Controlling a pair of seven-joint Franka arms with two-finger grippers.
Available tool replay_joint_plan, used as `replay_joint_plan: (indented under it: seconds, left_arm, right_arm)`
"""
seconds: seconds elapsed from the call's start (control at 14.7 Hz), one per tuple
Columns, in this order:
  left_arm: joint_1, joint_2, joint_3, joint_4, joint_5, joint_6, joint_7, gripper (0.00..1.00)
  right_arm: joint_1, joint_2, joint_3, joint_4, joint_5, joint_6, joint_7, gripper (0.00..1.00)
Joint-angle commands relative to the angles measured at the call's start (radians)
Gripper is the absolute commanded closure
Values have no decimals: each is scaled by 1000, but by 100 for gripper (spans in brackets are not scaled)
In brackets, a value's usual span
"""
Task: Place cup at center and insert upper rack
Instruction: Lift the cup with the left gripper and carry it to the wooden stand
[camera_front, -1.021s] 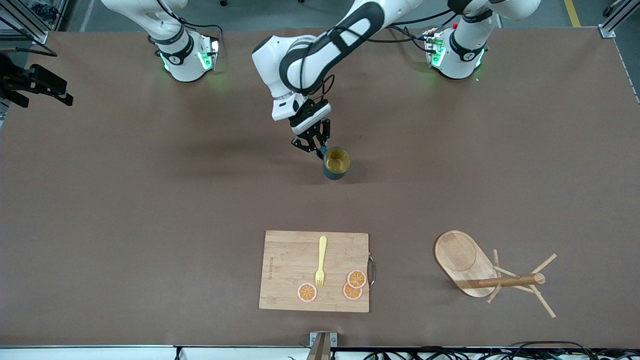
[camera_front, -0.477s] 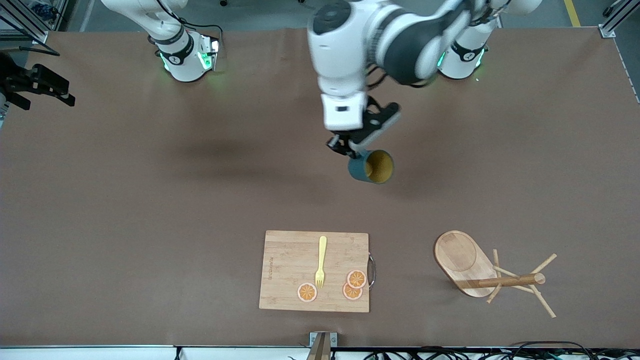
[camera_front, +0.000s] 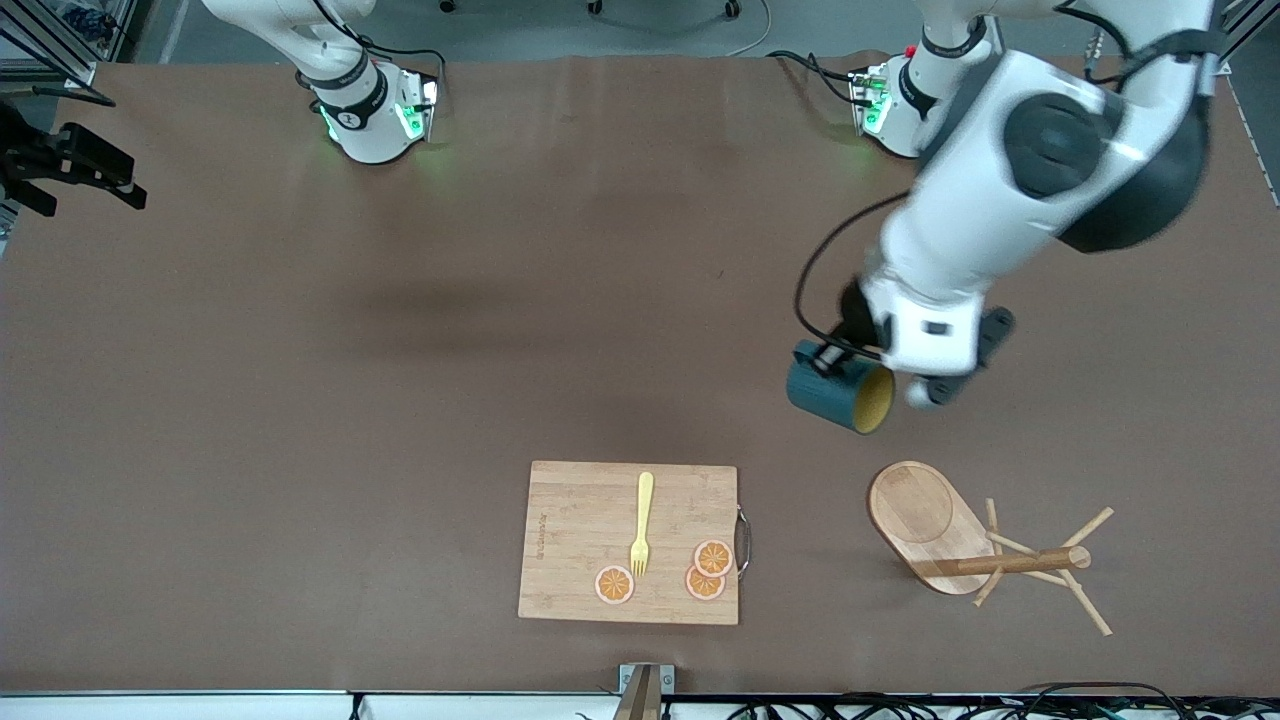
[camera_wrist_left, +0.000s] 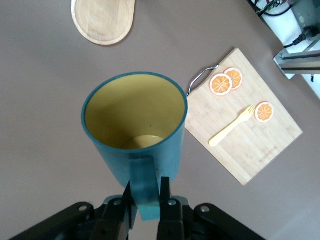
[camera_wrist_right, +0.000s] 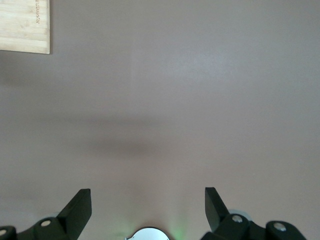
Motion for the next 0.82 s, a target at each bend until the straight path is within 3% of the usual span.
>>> replay_joint_plan:
  seconds: [0.0, 0.34, 0.75]
  left_arm:
    - [97, 32, -10, 37, -166, 9, 121, 100]
    - [271, 76, -5, 27, -483, 25, 293, 100]
    - [368, 181, -7, 30, -724, 107, 391, 100]
  right_arm:
    - [1, -30, 5, -21, -12, 4, -11, 0]
    - [-2, -44, 2, -21, -12, 2, -11, 0]
    - [-2, -44, 4, -21, -12, 2, -11, 0]
